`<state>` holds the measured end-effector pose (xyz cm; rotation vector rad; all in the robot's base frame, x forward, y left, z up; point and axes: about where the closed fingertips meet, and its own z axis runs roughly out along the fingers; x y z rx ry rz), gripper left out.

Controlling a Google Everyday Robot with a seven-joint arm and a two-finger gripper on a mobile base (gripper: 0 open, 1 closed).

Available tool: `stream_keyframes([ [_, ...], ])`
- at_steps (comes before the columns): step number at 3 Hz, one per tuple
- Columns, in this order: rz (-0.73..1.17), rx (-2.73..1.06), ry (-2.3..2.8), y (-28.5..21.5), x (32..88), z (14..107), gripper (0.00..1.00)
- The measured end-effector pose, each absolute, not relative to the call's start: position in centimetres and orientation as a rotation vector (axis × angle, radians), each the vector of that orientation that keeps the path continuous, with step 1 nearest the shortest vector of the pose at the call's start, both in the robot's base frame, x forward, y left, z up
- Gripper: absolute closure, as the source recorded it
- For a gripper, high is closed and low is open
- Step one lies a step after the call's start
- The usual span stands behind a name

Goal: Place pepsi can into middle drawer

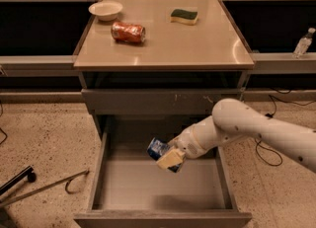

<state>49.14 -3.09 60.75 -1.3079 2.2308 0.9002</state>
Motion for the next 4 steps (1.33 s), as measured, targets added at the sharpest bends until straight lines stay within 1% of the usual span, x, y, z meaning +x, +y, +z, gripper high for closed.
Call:
stream_keyframes([
  [1, 0.895, -1.219, 2.262, -1.9, 49.0, 53.5, 1.00],
  [2, 0.850, -1.112, 2.237, -1.1, 52.0, 48.3, 1.00],
  [3, 0.775, -1.064, 2.156, -0.8, 57.3, 45.7, 1.00],
  [4, 0.765, -1.033, 2.148, -1.6, 59.5, 43.3, 1.00],
])
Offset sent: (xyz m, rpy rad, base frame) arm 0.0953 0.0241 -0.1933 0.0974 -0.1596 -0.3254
